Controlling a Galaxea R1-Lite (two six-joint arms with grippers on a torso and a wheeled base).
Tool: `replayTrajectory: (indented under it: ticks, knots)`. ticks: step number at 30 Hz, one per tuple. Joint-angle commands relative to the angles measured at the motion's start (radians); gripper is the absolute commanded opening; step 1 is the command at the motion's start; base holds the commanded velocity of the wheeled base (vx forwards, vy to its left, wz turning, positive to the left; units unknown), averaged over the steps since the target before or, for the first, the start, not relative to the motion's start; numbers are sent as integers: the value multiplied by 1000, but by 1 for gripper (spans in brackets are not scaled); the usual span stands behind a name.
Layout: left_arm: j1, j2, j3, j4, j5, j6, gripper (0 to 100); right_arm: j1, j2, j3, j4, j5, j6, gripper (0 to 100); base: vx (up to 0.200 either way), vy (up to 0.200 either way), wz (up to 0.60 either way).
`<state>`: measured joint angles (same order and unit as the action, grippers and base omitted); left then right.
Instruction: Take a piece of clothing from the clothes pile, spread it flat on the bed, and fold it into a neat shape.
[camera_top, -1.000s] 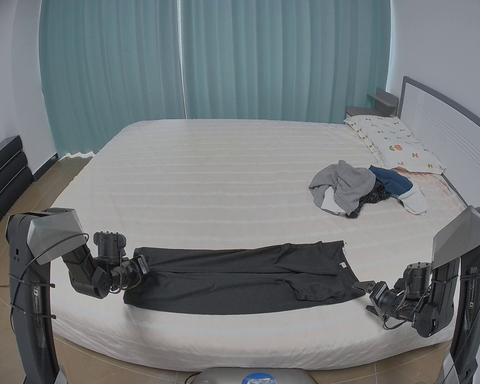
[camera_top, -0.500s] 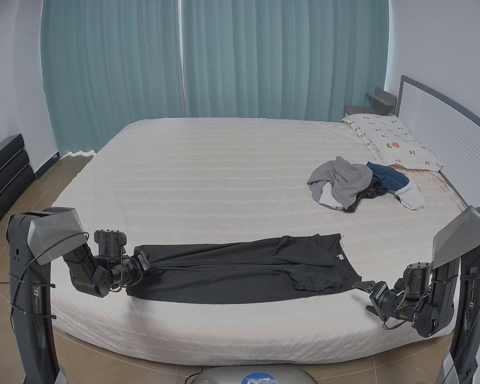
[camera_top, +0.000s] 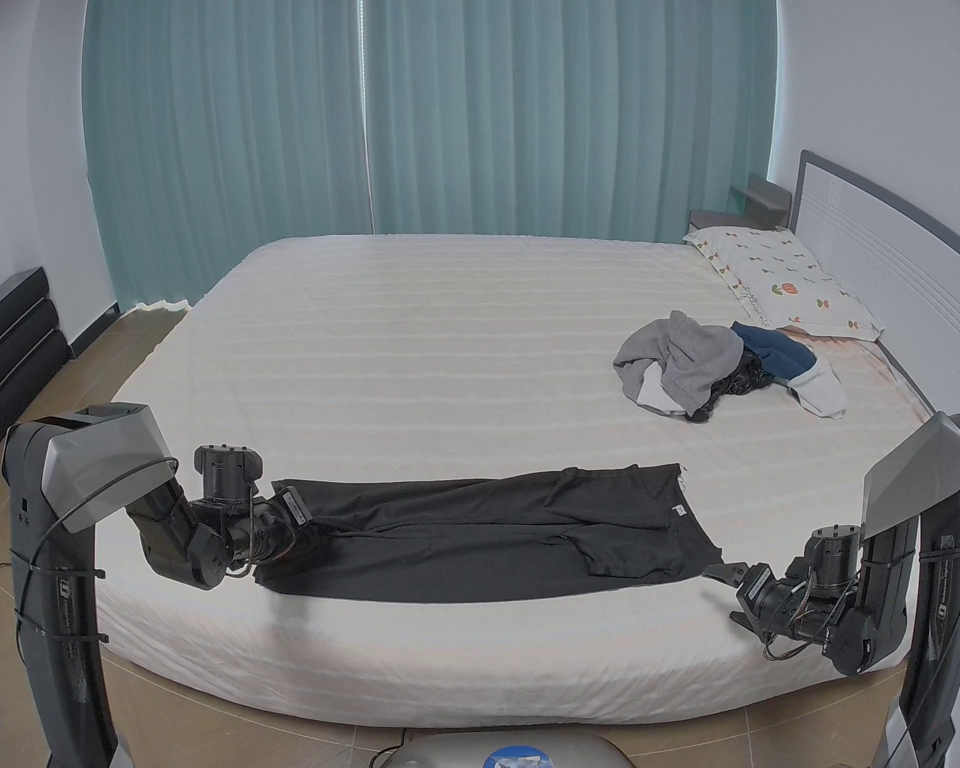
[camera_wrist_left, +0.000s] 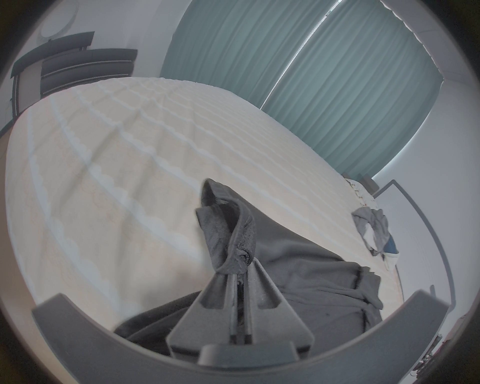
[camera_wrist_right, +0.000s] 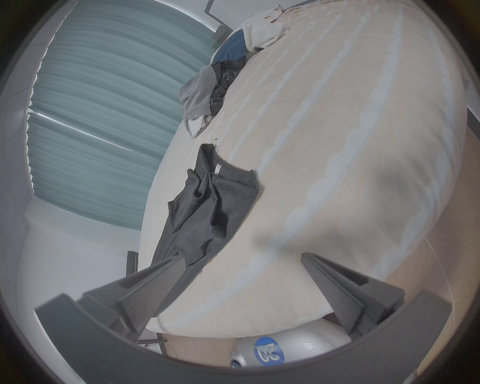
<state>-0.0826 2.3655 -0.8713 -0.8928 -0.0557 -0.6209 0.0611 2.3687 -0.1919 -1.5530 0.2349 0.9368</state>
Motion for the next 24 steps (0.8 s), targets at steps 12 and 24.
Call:
replayTrajectory:
  ticks: [12,24]
  knots:
    - [-125,-215,-74,267,51,-17,0,-1,0,0,-15,1,0,100,0,-200,0]
    - [-298,-218,-353,647,109,-161,0,-1,1,3,-15,0,-1,100,0,-200,0]
